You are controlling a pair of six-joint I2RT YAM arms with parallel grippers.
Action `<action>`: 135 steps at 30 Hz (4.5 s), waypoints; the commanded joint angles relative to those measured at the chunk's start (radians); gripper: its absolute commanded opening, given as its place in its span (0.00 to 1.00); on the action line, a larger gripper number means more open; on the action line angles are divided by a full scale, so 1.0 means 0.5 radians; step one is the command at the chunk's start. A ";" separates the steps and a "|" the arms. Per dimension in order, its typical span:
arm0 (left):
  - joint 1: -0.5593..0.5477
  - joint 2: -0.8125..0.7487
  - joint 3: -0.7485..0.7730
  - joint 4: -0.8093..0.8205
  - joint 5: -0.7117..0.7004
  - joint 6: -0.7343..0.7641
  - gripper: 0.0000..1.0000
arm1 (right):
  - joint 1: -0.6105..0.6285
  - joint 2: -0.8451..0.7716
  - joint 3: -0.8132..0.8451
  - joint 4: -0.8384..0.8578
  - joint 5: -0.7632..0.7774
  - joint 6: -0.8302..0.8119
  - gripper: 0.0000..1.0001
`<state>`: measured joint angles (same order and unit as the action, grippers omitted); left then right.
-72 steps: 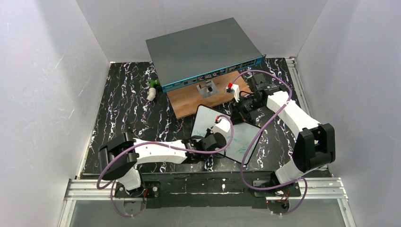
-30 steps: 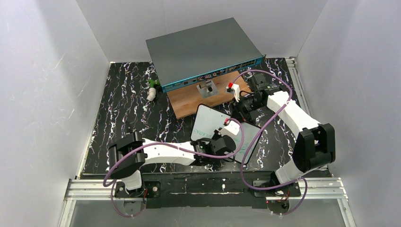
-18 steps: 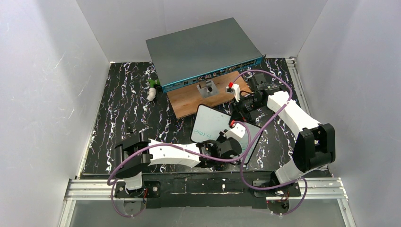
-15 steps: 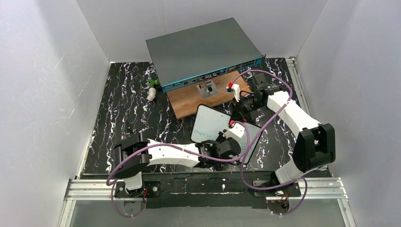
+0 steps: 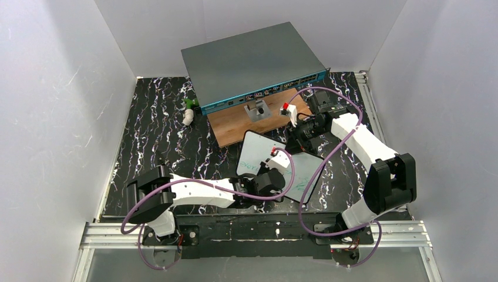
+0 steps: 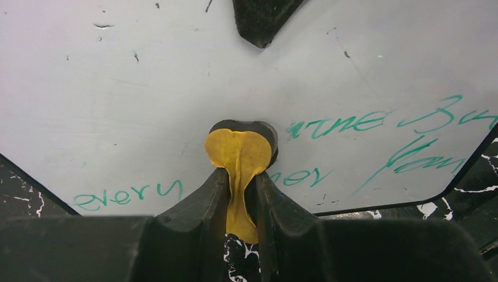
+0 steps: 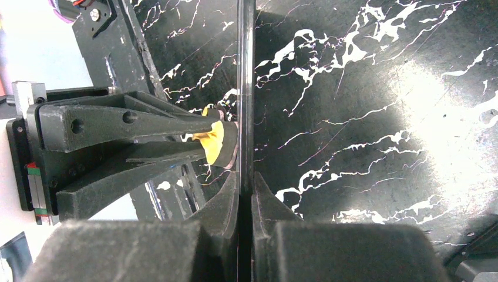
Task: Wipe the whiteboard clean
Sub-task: Erase the whiteboard at the center of the board.
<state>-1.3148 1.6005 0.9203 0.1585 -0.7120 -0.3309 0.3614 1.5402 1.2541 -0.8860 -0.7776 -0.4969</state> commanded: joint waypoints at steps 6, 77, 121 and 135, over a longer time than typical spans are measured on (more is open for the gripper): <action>-0.033 -0.018 -0.122 0.574 0.159 0.278 0.00 | 0.044 0.025 0.001 -0.035 0.025 -0.096 0.01; -0.136 0.173 0.111 0.343 -0.083 0.099 0.00 | 0.044 0.012 0.001 -0.039 0.040 -0.112 0.01; -0.071 0.015 -0.066 0.347 -0.215 0.155 0.00 | 0.044 0.001 0.004 -0.044 0.042 -0.116 0.01; -0.182 0.200 0.124 0.427 -0.016 0.415 0.00 | 0.044 0.006 0.001 -0.044 0.046 -0.115 0.01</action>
<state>-1.3830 1.6581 0.9150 0.3584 -0.7471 -0.1799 0.3737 1.5455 1.2541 -0.8928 -0.7815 -0.5003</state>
